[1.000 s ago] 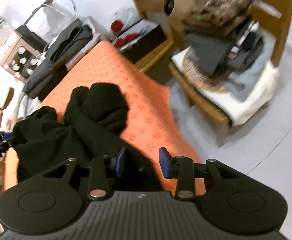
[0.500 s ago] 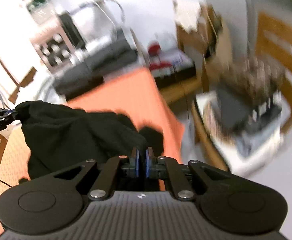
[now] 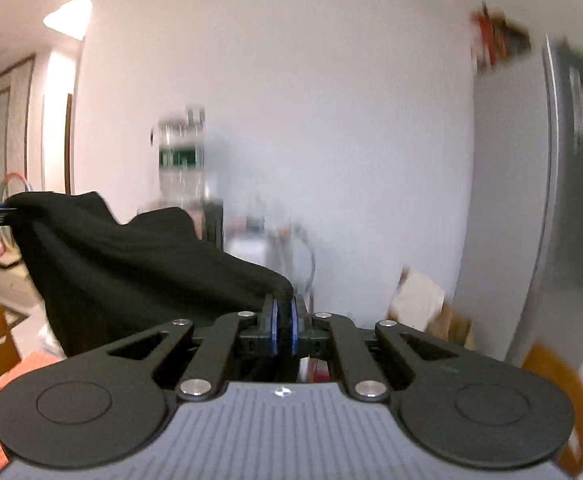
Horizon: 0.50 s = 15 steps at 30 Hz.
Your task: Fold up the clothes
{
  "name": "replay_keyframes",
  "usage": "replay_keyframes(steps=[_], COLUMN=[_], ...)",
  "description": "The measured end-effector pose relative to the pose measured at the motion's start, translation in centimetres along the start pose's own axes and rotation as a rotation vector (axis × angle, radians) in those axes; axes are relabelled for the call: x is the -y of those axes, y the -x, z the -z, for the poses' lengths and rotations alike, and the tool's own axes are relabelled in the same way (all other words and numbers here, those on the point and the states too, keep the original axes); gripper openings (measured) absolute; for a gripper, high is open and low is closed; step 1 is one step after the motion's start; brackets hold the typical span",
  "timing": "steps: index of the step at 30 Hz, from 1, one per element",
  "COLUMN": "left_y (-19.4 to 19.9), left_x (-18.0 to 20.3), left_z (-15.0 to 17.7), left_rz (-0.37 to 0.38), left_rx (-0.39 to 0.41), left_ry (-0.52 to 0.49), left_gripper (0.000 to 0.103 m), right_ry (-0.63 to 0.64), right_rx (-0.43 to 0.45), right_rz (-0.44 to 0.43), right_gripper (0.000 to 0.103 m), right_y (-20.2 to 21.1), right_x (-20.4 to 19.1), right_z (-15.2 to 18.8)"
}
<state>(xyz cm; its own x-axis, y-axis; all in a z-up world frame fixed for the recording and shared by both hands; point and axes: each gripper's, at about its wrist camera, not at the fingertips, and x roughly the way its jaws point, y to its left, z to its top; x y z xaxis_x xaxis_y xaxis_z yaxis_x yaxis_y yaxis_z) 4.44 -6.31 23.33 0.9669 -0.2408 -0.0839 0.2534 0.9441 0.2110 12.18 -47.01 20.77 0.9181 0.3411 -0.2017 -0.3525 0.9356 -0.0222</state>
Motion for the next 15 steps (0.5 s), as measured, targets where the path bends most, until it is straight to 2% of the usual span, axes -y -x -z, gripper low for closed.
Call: replay_keyframes(steps=[2, 5, 11, 13, 15], left_y=[1.6, 3.2, 3.9, 4.3, 4.6], left_x=[0.3, 1.8, 6.4, 6.9, 7.4], left_z=[-2.4, -5.3, -10.5, -11.5, -12.2], left_rz=[0.036, 0.128, 0.382, 0.432, 0.451], left_rx=[0.024, 0.03, 0.034, 0.048, 0.059], left_ry=[0.024, 0.075, 0.216, 0.269, 0.332], left_gripper=[0.01, 0.01, 0.01, 0.01, 0.01], right_ry=[0.035, 0.06, 0.045, 0.036, 0.047], right_rx=[0.058, 0.107, 0.21, 0.256, 0.28], right_rz=[0.016, 0.072, 0.187, 0.205, 0.192], right_gripper=[0.007, 0.007, 0.007, 0.007, 0.007], right_y=[0.7, 1.5, 3.2, 3.4, 2.8], right_x=[0.5, 2.4, 7.2, 8.5, 9.2], right_z=[-2.6, -5.2, -9.8, -12.0, -14.1])
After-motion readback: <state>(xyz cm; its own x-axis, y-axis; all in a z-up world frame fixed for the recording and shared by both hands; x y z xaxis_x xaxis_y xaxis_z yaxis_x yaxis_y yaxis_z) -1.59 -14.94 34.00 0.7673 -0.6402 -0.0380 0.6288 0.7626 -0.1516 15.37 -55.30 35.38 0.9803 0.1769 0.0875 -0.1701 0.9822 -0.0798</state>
